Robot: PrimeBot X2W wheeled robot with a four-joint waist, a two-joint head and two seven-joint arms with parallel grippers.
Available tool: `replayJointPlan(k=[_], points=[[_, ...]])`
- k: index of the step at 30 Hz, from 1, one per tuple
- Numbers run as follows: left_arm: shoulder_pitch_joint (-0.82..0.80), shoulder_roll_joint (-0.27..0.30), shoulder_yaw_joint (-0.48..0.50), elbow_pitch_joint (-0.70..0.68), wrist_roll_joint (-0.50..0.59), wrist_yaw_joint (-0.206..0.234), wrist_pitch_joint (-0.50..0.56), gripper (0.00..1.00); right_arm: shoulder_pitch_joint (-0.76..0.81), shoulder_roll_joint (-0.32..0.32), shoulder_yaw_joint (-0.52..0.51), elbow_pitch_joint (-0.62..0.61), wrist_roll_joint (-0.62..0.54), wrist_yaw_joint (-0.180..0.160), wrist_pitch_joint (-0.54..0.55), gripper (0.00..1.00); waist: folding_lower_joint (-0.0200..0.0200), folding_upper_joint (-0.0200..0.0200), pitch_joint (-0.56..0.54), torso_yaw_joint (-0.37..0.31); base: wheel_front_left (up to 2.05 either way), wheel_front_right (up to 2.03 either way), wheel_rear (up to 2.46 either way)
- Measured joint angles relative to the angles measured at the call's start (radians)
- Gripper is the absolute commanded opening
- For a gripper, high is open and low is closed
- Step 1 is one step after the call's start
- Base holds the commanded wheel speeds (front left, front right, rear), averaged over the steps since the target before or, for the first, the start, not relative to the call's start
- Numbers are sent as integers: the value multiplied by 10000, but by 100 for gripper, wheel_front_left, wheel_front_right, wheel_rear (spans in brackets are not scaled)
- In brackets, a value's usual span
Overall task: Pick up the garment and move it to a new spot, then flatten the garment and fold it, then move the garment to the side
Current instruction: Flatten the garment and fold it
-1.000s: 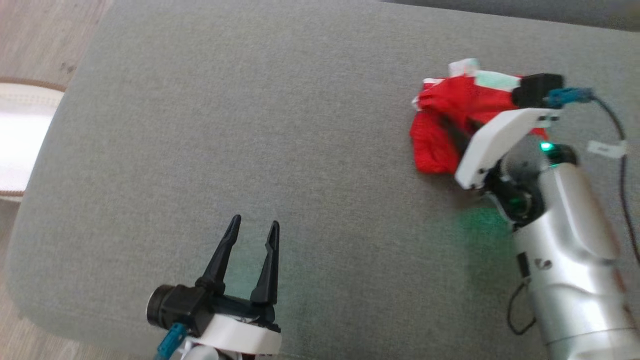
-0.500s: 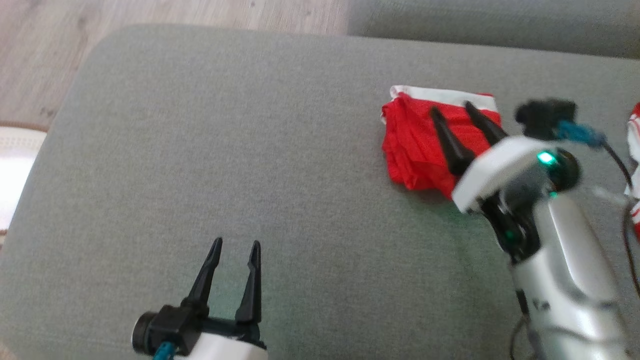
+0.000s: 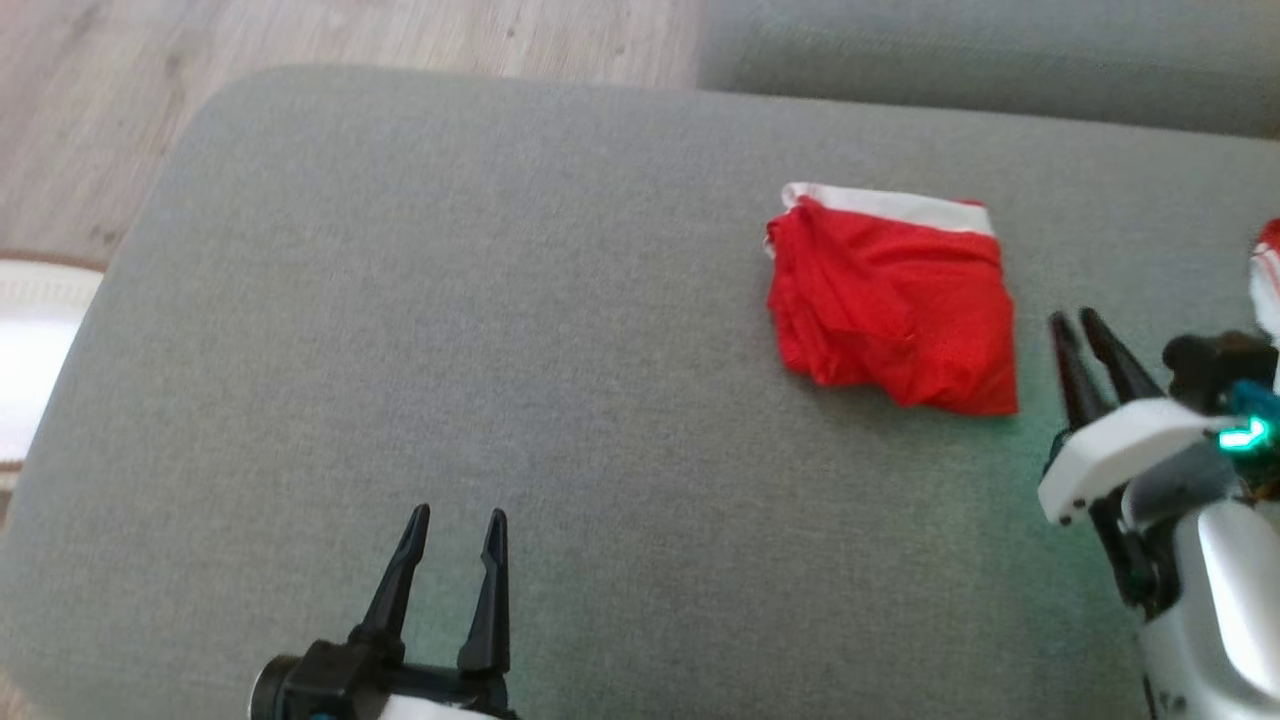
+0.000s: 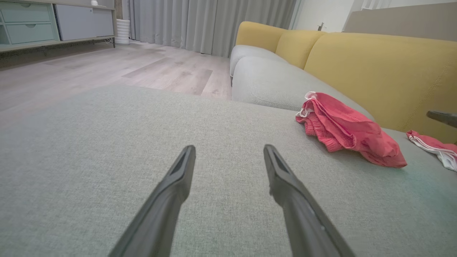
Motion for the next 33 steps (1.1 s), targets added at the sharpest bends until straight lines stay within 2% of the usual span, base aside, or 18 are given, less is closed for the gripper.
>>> replayJointPlan(k=[9, 16, 24, 33], points=[[-730, -6, -303, -12, -236, -73, 0, 100, -2052, -171, 309, 2142, -487, 0, -186, 0, 3, 0, 1024, 610, 0, 0, 0], [-786, -6, -339, 46, -380, 25, 0, 100, -2301, 244, 1058, 3615, -692, 0, -834, 0, 4, 0, 1313, 1125, 0, 0, 0], [-770, -8, -284, 44, -382, 182, 0, 100, -2247, 773, 2909, 4050, -575, 0, -1409, 0, 0, 0, 1012, 1046, 0, 0, 0], [-713, -8, -127, 40, -449, 274, 0, 100, -2013, 961, 3927, 4100, -288, 0, -1891, 0, 1, 0, 502, 613, 0, 0, 0]])
